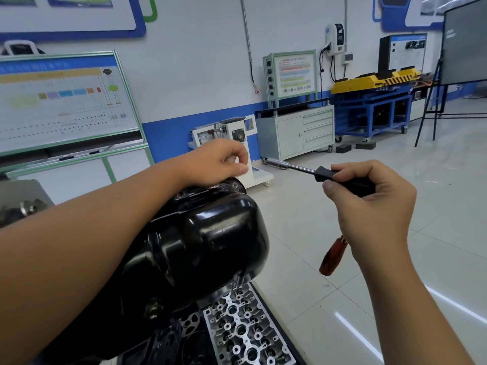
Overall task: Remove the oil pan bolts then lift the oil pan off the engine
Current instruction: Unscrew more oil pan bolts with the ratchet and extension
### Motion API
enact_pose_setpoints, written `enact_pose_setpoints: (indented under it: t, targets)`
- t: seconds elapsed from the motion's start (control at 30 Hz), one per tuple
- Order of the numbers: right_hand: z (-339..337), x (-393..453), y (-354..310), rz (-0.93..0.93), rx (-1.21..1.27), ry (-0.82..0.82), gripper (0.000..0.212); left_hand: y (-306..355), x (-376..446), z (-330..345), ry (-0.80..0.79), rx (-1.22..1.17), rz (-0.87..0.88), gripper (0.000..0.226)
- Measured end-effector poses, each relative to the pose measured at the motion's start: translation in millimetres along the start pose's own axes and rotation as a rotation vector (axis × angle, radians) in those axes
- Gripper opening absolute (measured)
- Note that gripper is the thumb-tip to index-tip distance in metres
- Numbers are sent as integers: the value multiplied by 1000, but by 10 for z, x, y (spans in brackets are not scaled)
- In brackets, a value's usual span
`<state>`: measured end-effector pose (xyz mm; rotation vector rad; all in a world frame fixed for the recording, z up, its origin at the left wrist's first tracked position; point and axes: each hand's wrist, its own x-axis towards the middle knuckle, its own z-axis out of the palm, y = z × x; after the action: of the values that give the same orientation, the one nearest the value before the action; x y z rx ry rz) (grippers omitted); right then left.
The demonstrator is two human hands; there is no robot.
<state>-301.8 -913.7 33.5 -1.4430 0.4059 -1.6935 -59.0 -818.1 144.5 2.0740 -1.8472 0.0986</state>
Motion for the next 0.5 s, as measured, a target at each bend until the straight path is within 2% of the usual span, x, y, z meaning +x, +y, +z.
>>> enact_pose_setpoints:
  t: [0.1,0.23,0.4,0.5]
  targets:
    - [25,0,-67,194,213,55,21,21,-1,7,109,-287,-165,18]
    - [117,-11,-170,358,391,84,22,67,12,-49,151,-723,-395,26]
    - [273,-56,-422,436,490,98,18,97,-144,-214,-20,-1206,-541,27]
    - [357,-165,-559,454,527,77,21,37,-334,-435,-75,-1362,-639,11]
